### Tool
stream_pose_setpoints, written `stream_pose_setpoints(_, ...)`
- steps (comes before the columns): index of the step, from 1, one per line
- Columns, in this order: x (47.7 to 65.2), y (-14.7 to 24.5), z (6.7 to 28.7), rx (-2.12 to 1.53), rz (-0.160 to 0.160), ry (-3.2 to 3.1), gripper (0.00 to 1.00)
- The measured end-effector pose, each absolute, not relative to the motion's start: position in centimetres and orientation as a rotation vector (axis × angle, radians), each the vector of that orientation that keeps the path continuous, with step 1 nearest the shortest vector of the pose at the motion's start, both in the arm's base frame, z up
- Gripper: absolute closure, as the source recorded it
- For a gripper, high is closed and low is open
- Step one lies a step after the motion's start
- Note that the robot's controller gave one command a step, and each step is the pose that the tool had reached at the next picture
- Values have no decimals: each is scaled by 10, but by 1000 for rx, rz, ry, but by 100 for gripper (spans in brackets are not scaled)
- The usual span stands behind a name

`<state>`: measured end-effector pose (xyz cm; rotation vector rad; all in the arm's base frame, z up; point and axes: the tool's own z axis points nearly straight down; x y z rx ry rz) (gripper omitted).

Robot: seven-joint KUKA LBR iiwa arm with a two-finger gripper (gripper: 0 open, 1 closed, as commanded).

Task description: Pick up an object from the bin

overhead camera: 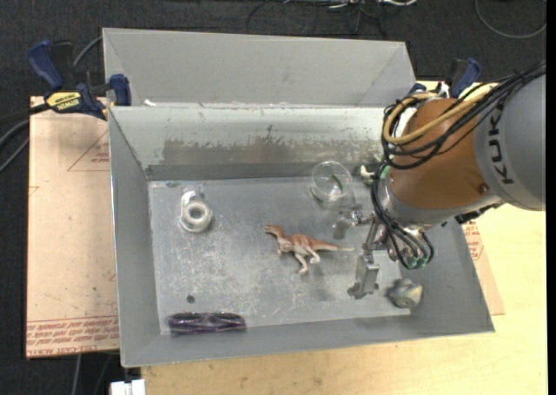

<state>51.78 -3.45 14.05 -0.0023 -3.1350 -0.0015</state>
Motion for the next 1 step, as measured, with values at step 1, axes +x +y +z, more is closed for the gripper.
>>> stream_pose_setpoints(1, 519, -34, 145, 0, -1, -3142, 0)
